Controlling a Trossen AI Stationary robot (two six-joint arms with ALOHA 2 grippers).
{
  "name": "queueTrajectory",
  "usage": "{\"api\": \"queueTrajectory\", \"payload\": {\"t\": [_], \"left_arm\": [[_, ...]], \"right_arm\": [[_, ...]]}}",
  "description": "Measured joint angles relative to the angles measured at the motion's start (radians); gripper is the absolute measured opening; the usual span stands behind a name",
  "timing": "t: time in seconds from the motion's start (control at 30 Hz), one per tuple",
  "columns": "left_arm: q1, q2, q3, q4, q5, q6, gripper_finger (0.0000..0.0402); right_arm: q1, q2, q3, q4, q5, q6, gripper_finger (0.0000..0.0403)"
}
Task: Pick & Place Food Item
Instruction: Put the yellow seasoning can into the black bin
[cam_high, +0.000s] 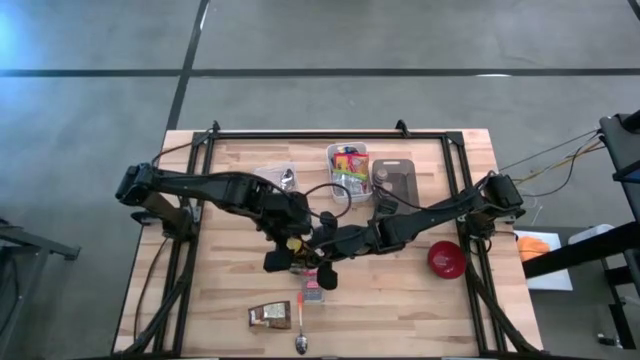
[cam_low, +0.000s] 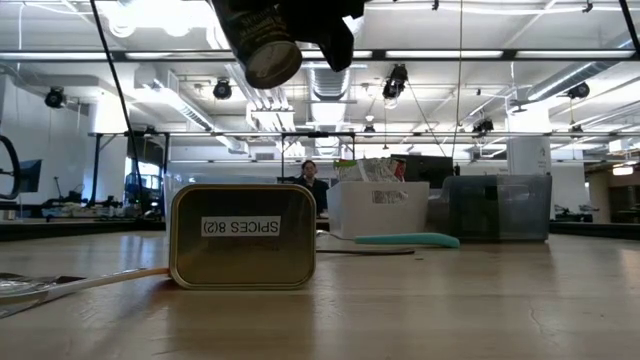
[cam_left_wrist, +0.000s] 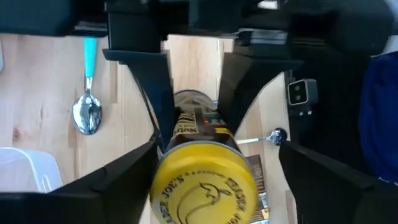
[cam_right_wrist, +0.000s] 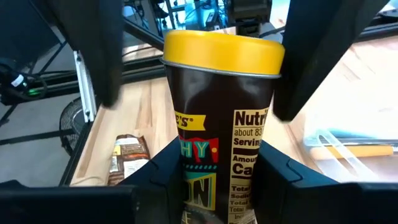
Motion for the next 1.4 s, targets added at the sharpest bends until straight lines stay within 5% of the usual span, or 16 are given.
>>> {"api": "queueTrajectory", "payload": {"t": [0.67, 0.93, 1.4], "left_arm": [[-0.01, -0.034, -0.001, 0.085, -0.028, -0.074, 0.0359], [-0.009, -0.046, -0.001, 0.084, -0.118, -0.1, 0.036], [-0.017, -0.211, -0.002, 0.024, -0.145, -0.177, 0.0358]], "right_arm": [[0.012, 0.001, 0.008, 0.058, 0.001, -0.036, 0.0121], [0.013, 0.001, 0.008, 0.061, 0.001, -0.041, 0.0121], [0.014, 0.0, 0.008, 0.072, -0.015, -0.046, 0.0121]]}}
